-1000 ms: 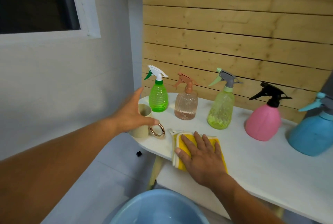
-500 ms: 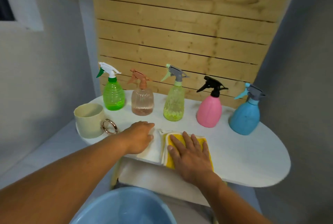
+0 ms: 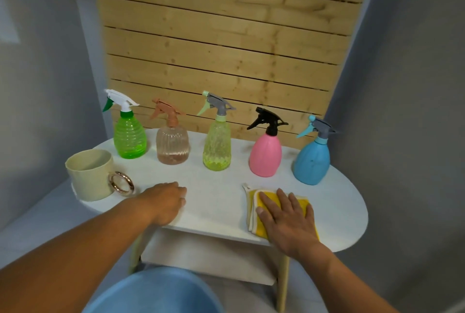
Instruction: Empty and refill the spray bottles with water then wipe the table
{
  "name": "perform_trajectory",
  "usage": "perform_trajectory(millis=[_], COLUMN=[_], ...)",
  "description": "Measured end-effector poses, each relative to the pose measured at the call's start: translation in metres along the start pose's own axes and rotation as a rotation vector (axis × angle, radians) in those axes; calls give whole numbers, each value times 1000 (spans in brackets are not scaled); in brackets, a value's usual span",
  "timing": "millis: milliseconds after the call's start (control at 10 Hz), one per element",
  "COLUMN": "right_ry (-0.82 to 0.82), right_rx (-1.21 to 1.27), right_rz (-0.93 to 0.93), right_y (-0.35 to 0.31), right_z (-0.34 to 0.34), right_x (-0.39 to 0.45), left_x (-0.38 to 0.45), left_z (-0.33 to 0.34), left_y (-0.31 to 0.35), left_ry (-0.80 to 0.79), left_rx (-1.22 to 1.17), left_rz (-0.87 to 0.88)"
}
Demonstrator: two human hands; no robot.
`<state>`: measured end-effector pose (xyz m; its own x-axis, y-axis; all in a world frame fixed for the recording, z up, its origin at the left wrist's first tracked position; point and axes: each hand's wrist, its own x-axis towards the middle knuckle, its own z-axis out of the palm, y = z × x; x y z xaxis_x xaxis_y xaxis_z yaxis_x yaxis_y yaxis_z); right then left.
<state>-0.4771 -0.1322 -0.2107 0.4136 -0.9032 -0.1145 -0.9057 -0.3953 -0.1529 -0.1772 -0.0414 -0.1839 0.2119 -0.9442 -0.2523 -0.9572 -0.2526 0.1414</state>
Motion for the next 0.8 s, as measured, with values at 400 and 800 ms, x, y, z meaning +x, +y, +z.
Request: perform_trajectory(millis=[400, 800], right_ry=[-4, 35], right_rx=[-38, 220], right_rz=[-40, -95], right_y=[-51, -70], right_z=[14, -29], right_x=[-1, -41], left_x=[7, -3], left_z=[2, -36], left_y=[11, 43], left_ry=[52, 564], left_rx=[13, 36], left_rz=[17, 123])
